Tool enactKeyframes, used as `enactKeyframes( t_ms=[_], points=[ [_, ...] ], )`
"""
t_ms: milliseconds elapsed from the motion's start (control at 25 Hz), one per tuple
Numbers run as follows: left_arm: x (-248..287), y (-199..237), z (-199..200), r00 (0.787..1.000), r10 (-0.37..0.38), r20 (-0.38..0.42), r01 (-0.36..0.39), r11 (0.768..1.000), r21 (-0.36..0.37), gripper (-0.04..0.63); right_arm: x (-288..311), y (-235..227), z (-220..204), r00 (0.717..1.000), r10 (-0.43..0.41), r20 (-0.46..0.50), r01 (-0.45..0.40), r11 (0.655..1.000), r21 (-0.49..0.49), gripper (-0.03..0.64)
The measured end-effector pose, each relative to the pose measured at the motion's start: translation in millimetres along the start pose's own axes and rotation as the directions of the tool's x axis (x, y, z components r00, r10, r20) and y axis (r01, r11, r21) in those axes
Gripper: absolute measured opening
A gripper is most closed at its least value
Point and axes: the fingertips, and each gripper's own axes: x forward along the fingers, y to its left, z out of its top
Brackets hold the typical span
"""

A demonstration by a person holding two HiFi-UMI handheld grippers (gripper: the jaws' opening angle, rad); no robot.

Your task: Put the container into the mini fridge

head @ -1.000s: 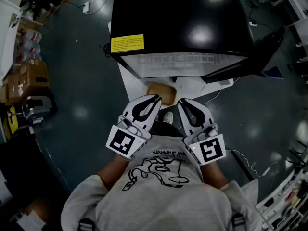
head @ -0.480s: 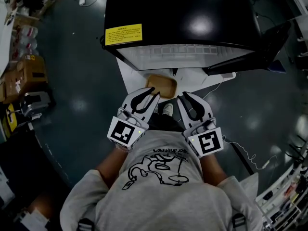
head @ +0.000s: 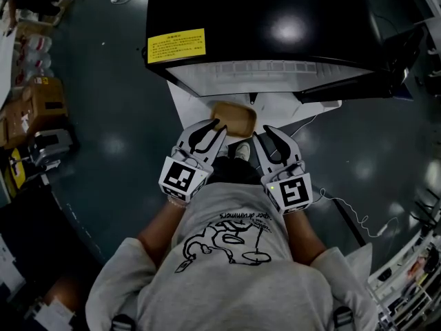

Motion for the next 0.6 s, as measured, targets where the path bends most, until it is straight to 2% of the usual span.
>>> enactKeyframes(
  t_ms=[600],
  points=[
    [19, 25, -67, 0.994, 0.009, -0.112, -0.011, 1.000, -0.016, 0.092, 31, -14, -59, 0.996, -0.045, -0.072, 0.048, 0.998, 0.047, 0.112]
  ],
)
